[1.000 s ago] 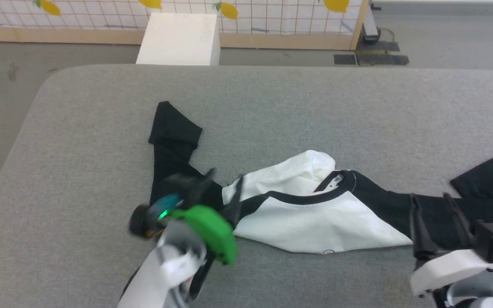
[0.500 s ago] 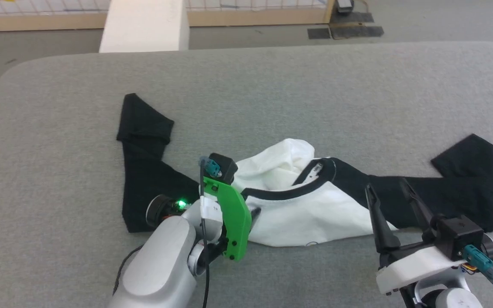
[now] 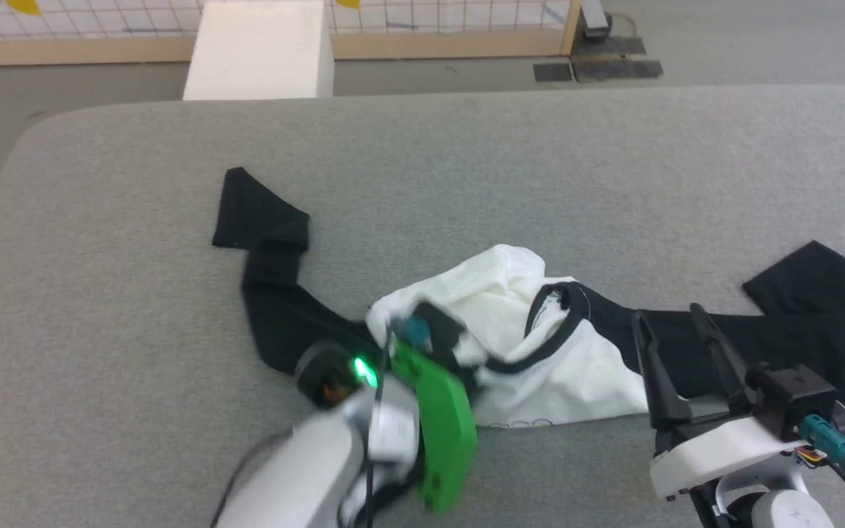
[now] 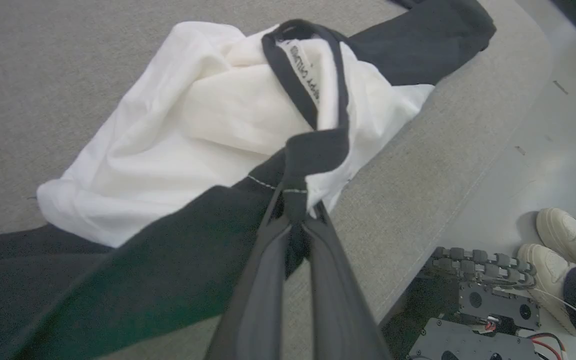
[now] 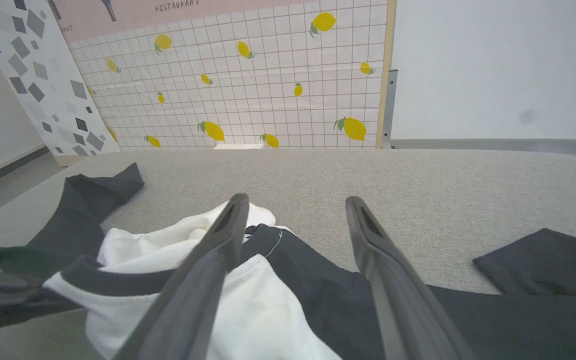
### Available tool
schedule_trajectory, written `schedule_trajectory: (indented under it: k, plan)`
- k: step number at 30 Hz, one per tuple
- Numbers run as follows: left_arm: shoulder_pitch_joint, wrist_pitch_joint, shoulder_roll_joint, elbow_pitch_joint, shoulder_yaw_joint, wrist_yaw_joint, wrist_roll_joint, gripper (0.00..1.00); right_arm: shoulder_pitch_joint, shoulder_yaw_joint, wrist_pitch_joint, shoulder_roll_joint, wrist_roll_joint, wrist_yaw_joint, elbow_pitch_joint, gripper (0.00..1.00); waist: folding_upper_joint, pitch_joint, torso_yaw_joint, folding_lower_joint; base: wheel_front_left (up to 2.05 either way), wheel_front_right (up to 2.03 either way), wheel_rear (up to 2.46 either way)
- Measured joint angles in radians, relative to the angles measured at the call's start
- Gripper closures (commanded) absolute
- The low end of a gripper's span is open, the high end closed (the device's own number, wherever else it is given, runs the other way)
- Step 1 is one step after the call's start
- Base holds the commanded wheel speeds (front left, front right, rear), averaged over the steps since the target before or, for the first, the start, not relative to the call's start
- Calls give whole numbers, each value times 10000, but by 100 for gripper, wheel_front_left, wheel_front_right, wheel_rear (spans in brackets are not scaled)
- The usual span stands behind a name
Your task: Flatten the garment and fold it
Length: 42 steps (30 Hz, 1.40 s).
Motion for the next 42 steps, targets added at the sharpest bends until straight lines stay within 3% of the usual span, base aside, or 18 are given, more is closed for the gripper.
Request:
schedule_trajectory:
  k: [4, 5, 6, 10, 16, 18, 22, 28, 32, 35, 36, 37, 39, 42]
  plan:
    - [1213, 683, 832, -886, -660, 8, -366, 100, 8, -127, 115, -4, 6, 0, -33, 0, 0, -157, 167, 0, 0, 0, 0]
    - [1501, 872, 970, -959, -723, 35, -422, 73, 15, -136, 188, -4, 10, 0, -42, 0, 0, -182, 204, 0, 0, 0, 0]
    - [2515, 1507, 1237, -1229, -830, 209, -1034, 0, 60, -123, 466, 0, 0, 0, -88, 0, 0, -226, 362, 0, 0, 0, 0]
    - [3127, 1572, 1129, -1795, -637, 370, -1795, 0, 62, -213, 696, -2, -17, 0, -245, 0, 0, -202, 556, 0, 0, 0, 0]
    - [2247, -1003, 729, -2397, 506, 426, -1034, 0, 59, -282, 779, -2, -15, 0, -445, 0, 0, -58, 759, 0, 0, 0, 0]
    - [1387, -2309, 466, -1812, 846, 428, -336, 0, 48, -236, 763, -2, 4, 0, -476, 0, 0, 6, 716, 0, 0, 0, 0]
    - [410, -3137, 286, -165, 840, 408, 337, 0, 8, -48, 671, 0, 82, 0, -493, 0, 0, 66, 456, 0, 0, 0, 0]
    - [-790, -2385, 190, 2531, 671, 433, 571, 0, -174, 96, 522, -2, 176, 0, -493, 0, 0, 259, -115, 0, 0, 0, 0]
    - [-1384, -982, 276, 4002, 546, 686, 757, 0, -185, 142, 435, -2, 272, 0, -412, 0, 0, 443, -535, 0, 0, 0, 0]
    - [-1649, 132, 286, 4483, 516, 577, 502, 0, -196, 161, 362, -4, 320, 0, -320, 0, 0, 571, -815, 0, 0, 0, 0]
    - [-1742, 399, 291, 4525, 535, 514, 305, 56, -198, 161, 347, -4, 341, 0, -293, 0, 0, 602, -887, 0, 0, 0, 0]
    - [-1841, 623, 311, 4504, 541, 428, 136, 100, -199, 155, 336, -4, 351, 0, -265, 0, 0, 639, -970, 0, 0, 0, 0]
    - [-1959, 453, 320, 4253, 564, 276, 6, 100, -201, 128, 320, -4, 353, 0, -230, 0, 0, 721, -1081, 0, 0, 0, 0]
    - [-2063, -698, 240, 3962, 644, 253, 90, 100, -224, 77, 280, -8, 355, 0, -198, 0, 0, 832, -1116, 0, 0, 0, 0]
